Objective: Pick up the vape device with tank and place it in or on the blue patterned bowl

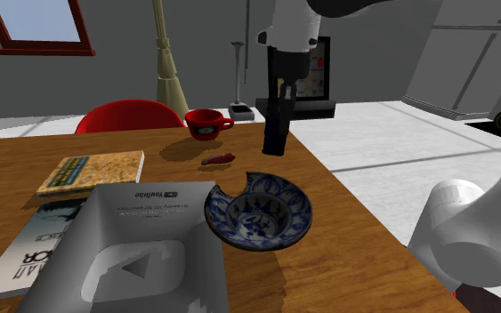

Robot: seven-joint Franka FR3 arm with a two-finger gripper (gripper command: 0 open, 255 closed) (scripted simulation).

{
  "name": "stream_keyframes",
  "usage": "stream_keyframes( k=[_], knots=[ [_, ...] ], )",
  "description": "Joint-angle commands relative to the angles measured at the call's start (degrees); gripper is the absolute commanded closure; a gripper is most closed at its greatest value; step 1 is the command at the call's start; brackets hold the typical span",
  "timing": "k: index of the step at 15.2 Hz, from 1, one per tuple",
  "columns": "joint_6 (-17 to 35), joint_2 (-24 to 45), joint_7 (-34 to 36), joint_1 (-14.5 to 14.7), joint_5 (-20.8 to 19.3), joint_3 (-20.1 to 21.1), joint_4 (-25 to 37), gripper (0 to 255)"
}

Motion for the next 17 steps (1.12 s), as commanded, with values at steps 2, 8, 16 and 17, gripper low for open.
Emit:
stream_keyframes(
  k=[2,8,16,17],
  knots=[
    [-2.2,0.6,0.0,-0.1,-0.1,-0.1,2.8,255],
    [-6.8,2.1,0.0,-0.2,-0.2,-0.1,8.8,255],
    [-12.5,4.6,0.1,-0.3,-0.5,-0.1,17.0,255],
    [-12.6,4.1,1.5,0.1,0.0,0.9,16.7,255]
  ],
)
